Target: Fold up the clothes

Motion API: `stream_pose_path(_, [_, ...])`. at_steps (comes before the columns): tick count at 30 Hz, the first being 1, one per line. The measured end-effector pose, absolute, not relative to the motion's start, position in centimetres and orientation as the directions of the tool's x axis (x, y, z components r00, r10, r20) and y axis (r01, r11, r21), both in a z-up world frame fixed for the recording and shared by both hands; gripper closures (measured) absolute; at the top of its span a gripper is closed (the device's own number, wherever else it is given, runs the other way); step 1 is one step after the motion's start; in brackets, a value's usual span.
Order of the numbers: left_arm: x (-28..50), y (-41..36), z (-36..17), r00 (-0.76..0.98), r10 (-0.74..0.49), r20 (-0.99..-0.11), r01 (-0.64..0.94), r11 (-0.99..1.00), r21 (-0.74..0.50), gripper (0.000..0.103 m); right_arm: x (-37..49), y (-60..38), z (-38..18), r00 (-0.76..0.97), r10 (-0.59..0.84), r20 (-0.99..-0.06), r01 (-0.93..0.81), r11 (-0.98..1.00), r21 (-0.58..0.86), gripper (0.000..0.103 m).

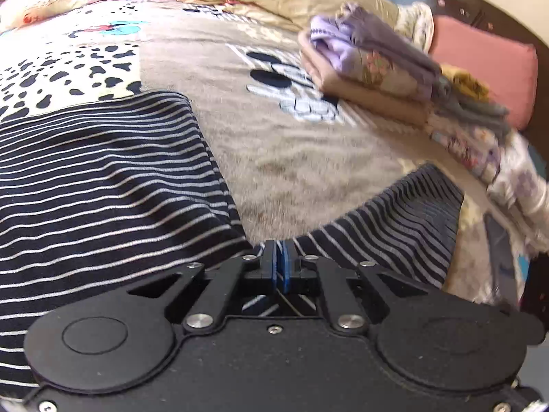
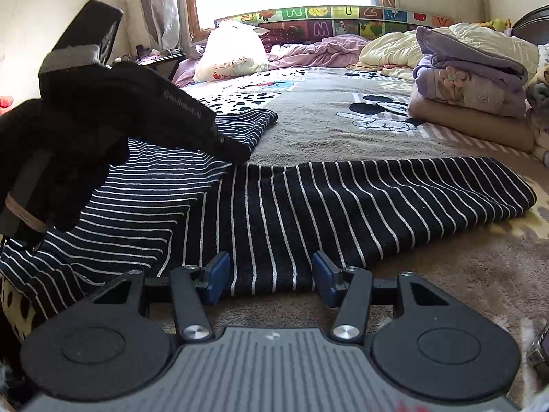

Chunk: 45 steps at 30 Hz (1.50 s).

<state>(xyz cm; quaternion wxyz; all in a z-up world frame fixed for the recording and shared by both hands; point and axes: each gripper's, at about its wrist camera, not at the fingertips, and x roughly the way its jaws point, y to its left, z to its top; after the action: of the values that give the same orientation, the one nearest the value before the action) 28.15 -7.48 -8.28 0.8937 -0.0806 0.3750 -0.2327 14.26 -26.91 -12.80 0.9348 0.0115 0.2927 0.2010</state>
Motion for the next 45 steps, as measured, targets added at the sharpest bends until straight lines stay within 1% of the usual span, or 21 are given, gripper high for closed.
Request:
stream_pose_path(2, [27.1,-7.8,-7.3,0.613,-0.505,-0.607,0.401,0.862,-0.311,0.096,14.1,-26.9,-13.0,0.750,0.384,-0.538,-0.375,0.918,0.133,0.049])
stream_pose_path(5, [27.3,-9.5,-8.1,0.528,-0.574,-0.626,0.480,0.810,-0.337,0.095,14.3,-27.4,-13.0,0.745,0.400,-0.533,-0.376,0.913,0.160,0.049])
stream_pose_path(7, [28.6,-10.9,-9.4,0.544,-0.481,-0.688,0.446,0.860,-0.249,0.087,14.5,-27.6,-12.9,0.745,0.406,-0.530,-0.374,0.911,0.171,0.049])
stream_pose_path(8, [29.4,-10.5,-9.6,0.583,-0.426,-0.692,0.377,0.896,-0.234,0.096,14.6,-27.7,-12.9,0.745,0.407,-0.528,-0.374,0.911,0.175,0.049])
stream_pose_path(11, [29.5,-9.9,-7.8,0.610,-0.504,-0.612,0.383,0.863,-0.329,0.095,14.9,-28.0,-12.9,0.745,0.412,-0.524,-0.372,0.909,0.187,0.049])
stream_pose_path(13, [28.9,-12.1,-7.3,0.522,-0.589,-0.617,0.503,0.797,-0.334,0.087,15.1,-28.1,-12.8,0.746,0.416,-0.521,-0.370,0.908,0.195,0.049])
stream_pose_path(15, [29.3,-14.4,-8.1,0.472,-0.573,-0.670,0.551,0.785,-0.282,0.074,15.3,-28.3,-12.9,0.743,0.418,-0.524,-0.370,0.907,0.200,0.050])
stream_pose_path(16, [30.2,-14.9,-8.8,0.479,-0.534,-0.697,0.525,0.810,-0.260,0.074,15.3,-28.4,-13.0,0.741,0.418,-0.526,-0.370,0.907,0.200,0.050])
stream_pose_path(17, [31.4,-15.0,-9.7,0.496,-0.483,-0.721,0.475,0.847,-0.241,0.092,15.3,-28.4,-13.0,0.739,0.420,-0.527,-0.370,0.907,0.203,0.049])
stream_pose_path(18, [32.2,-14.8,-9.6,0.523,-0.470,-0.711,0.437,0.864,-0.249,0.093,15.3,-28.5,-12.9,0.738,0.422,-0.527,-0.370,0.906,0.206,0.049])
stream_pose_path(22, [32.1,-17.8,-7.0,0.463,-0.585,-0.666,0.581,0.767,-0.271,0.085,15.4,-28.7,-12.9,0.732,0.429,-0.529,-0.372,0.902,0.217,0.049])
stream_pose_path(25, [33.5,-21.3,-8.2,0.315,-0.622,-0.717,0.667,0.683,-0.299,0.083,15.5,-28.8,-13.0,0.729,0.436,-0.527,-0.377,0.899,0.223,0.049])
stream_pose_path(26, [34.0,-22.2,-8.5,0.305,-0.616,-0.726,0.670,0.681,-0.295,0.075,15.5,-28.8,-13.0,0.728,0.438,-0.527,-0.377,0.898,0.224,0.048])
stream_pose_path(29, [35.5,-24.3,-8.5,0.321,-0.603,-0.730,0.663,0.694,-0.282,0.076,15.5,-28.9,-13.0,0.726,0.443,-0.526,-0.381,0.896,0.229,0.047])
stream_pose_path(32, [36.1,-27.4,-8.1,0.224,-0.655,-0.722,0.734,0.600,-0.317,0.074,15.7,-29.1,-13.0,0.721,0.452,-0.524,-0.385,0.891,0.240,0.047])
stream_pose_path(34, [37.4,-28.6,-8.7,0.254,-0.626,-0.737,0.715,0.635,-0.293,0.074,15.8,-29.2,-13.0,0.718,0.459,-0.524,-0.388,0.888,0.247,0.047])
stream_pose_path(35, [38.1,-29.1,-9.1,0.280,-0.606,-0.745,0.696,0.663,-0.278,0.078,15.9,-29.3,-13.0,0.716,0.462,-0.523,-0.389,0.887,0.250,0.046])
stream_pose_path(38, [38.5,-29.9,-8.1,0.257,-0.664,-0.702,0.734,0.607,-0.305,0.077,16.0,-29.4,-13.0,0.712,0.470,-0.521,-0.392,0.883,0.260,0.045])
stream_pose_path(40, [38.8,-30.8,-8.5,0.236,-0.651,-0.721,0.747,0.596,-0.294,0.067,16.2,-29.4,-13.0,0.708,0.477,-0.521,-0.398,0.879,0.263,0.044])
stream_pose_path(42, [40.1,-31.0,-9.5,0.273,-0.608,-0.746,0.699,0.658,-0.280,0.074,16.3,-29.3,-13.0,0.705,0.481,-0.521,-0.404,0.876,0.262,0.041])
stream_pose_path(45, [40.2,-29.9,-7.8,0.383,-0.656,-0.650,0.672,0.681,-0.291,0.071,16.4,-29.2,-12.9,0.700,0.485,-0.524,-0.409,0.874,0.263,0.039])
